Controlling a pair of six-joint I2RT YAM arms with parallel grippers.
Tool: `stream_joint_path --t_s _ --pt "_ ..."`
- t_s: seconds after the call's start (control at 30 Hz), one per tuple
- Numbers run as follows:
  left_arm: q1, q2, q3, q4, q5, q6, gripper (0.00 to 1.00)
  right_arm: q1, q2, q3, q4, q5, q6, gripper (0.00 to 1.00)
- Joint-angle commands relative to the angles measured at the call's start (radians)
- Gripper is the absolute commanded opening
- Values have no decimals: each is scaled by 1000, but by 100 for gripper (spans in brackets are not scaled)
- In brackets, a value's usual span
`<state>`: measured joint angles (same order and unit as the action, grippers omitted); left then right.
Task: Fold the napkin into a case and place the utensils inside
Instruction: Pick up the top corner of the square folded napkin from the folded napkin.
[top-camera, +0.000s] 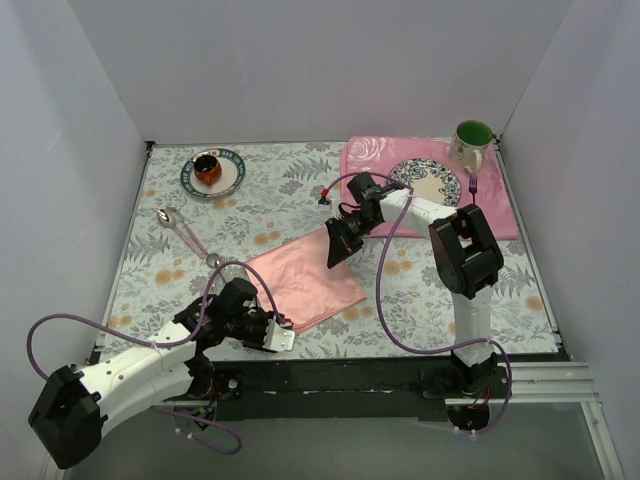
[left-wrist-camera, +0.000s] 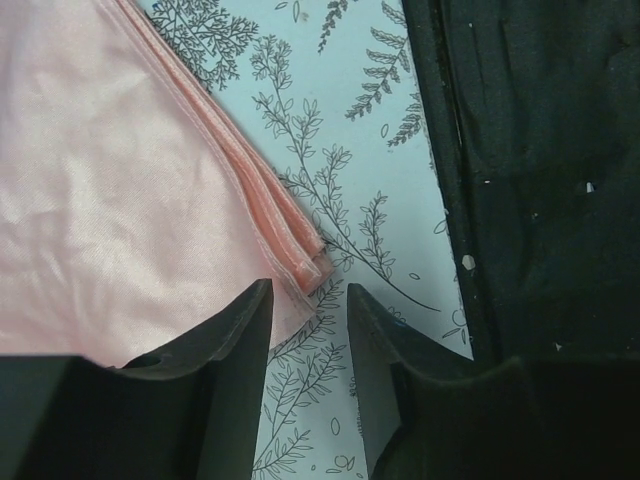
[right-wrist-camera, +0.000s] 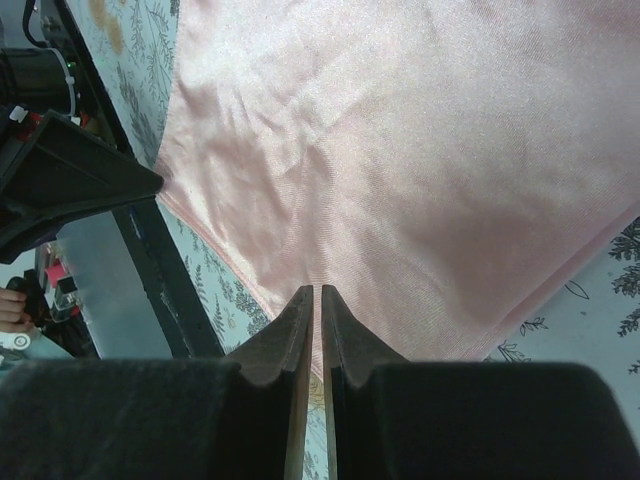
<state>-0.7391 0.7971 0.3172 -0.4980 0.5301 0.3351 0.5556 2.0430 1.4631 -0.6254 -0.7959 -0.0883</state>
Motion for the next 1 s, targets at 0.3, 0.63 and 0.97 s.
stream_joint_path --t_s 0.3,0.63,0.97 --pt "-8 -29 6 13 -68 -2 13 -10 -10 -14 20 -63 19 16" --pt "-8 77 149 67 -70 -111 0 -22 -9 -15 39 -88 45 17" --pt "-5 379 332 243 -139 -195 0 -91 -32 6 10 -94 29 39"
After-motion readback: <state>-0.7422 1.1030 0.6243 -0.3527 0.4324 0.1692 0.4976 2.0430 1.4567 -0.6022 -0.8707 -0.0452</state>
